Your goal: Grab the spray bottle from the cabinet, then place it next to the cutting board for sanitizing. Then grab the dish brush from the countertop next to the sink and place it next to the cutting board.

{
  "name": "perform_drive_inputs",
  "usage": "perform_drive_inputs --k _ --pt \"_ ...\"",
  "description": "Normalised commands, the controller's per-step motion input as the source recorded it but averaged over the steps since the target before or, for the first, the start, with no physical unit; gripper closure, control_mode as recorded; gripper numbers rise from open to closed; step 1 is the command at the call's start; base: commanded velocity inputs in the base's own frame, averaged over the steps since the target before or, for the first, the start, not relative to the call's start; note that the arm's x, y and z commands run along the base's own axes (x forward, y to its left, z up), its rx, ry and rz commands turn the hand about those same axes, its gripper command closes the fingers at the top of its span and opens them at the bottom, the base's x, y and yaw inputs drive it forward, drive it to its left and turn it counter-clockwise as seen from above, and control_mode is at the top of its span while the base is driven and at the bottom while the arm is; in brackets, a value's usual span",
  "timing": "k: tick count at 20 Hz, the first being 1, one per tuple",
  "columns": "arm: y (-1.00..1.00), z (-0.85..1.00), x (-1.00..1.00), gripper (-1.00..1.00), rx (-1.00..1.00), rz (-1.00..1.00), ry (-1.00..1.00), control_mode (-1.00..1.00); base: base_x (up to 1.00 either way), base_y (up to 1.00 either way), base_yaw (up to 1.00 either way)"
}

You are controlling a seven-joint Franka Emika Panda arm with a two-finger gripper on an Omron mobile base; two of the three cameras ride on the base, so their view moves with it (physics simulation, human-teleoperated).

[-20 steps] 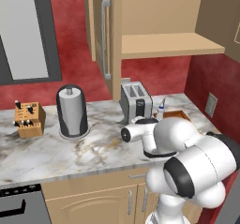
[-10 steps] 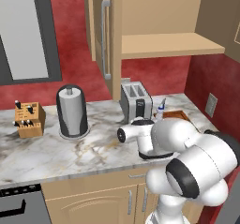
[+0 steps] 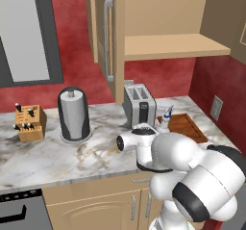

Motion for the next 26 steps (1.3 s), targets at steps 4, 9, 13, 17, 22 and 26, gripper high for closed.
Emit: perform_drive_inputs --k 4,9,13,17,22,26 --pt "0.06 -0.41 0.00 -1.00 0.00 -0.15 -0.09 -1.00 0.00 0.00 0.00" --pt "0.17 -0.45 -0.03 -1.00 0.00 -0.15 -0.11 -1.00 0.00 0.00 0.00" --pt "0.35 -0.56 -0.11 -1.00 0.00 -0.13 -0.13 -1.00 0.00 0.00 0.00" --pt "0.34 -0.33 0.00 -1.00 0.00 -0.11 -0.13 -1.00 0.00 0.00 0.00" --pt "0.44 -0.12 0.00 -1.00 0.00 -0.06 -0.10 -1.00 0.00 0.00 0.00" --pt "0.31 0.13 -0.31 -1.00 0.00 0.00 -0.11 -1.00 0.00 0.00 0.00"
